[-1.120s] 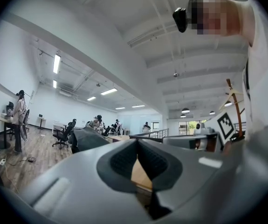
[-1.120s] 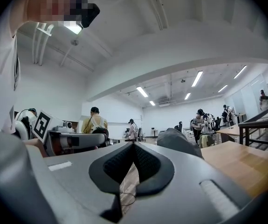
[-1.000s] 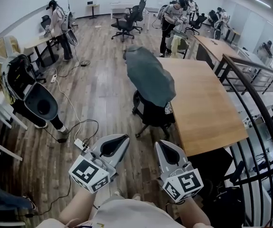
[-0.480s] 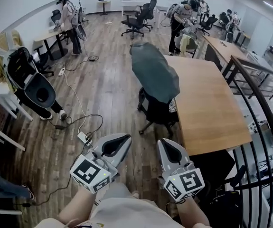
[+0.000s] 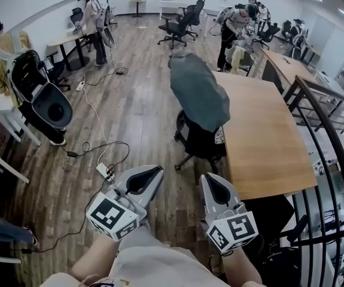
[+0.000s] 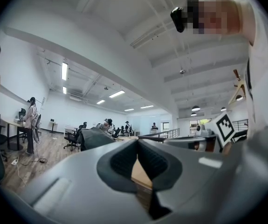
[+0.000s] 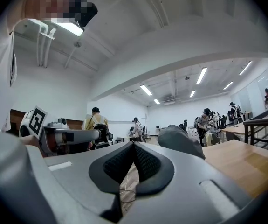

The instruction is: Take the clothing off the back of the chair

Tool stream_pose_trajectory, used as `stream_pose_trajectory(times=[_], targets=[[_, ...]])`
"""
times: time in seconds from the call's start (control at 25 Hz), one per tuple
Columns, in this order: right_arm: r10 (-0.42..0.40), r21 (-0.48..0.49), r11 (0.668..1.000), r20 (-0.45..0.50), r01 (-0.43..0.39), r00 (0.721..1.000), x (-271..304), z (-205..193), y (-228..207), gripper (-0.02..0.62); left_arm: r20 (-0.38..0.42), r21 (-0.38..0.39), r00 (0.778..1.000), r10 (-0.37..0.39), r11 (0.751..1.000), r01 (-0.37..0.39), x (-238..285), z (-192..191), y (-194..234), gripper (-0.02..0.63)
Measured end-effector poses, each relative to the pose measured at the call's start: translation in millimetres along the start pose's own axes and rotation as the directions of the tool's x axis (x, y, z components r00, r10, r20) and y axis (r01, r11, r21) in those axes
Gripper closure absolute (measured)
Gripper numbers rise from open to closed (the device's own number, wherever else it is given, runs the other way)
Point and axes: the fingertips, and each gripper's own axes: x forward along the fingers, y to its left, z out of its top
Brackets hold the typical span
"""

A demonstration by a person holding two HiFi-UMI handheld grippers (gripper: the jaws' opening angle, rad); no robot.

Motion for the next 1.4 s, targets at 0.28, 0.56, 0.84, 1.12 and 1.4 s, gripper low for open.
stream_pose_trajectory(times=[0.28,0.56,0.84,1.12,1.4], targets=[[-0.034,-0.008,0.999,-0.008,0.034,0.999,27,-9,-10,0.595,0.015,-0.016,0.999,-0.034,0.999,0.034,18,-5,27,0.606],[-0.095,-0.026,0.995,-0.004,0.095,0.995,75,-3,-34,0.595,0.018,0.017,0.997,-0.078,0.997,0.078,53,-4,74,0.606],[-0.126,-0.019,0.992,-0.018,0.125,0.992,150,3,-49,0.595,0.009,0.010,0.993,-0.121,0.993,0.121,90,4,145,0.606],[-0.142,-0.049,0.989,-0.035,0.140,0.989,249,9,-72,0.595,0.011,0.003,0.990,-0.138,0.990,0.138,136,5,238,0.606],[-0.199,-0.072,0.978,-0.032,0.196,0.979,336,28,-94,0.595,0.013,0.002,0.984,-0.178,0.984,0.178,178,18,325,0.606]])
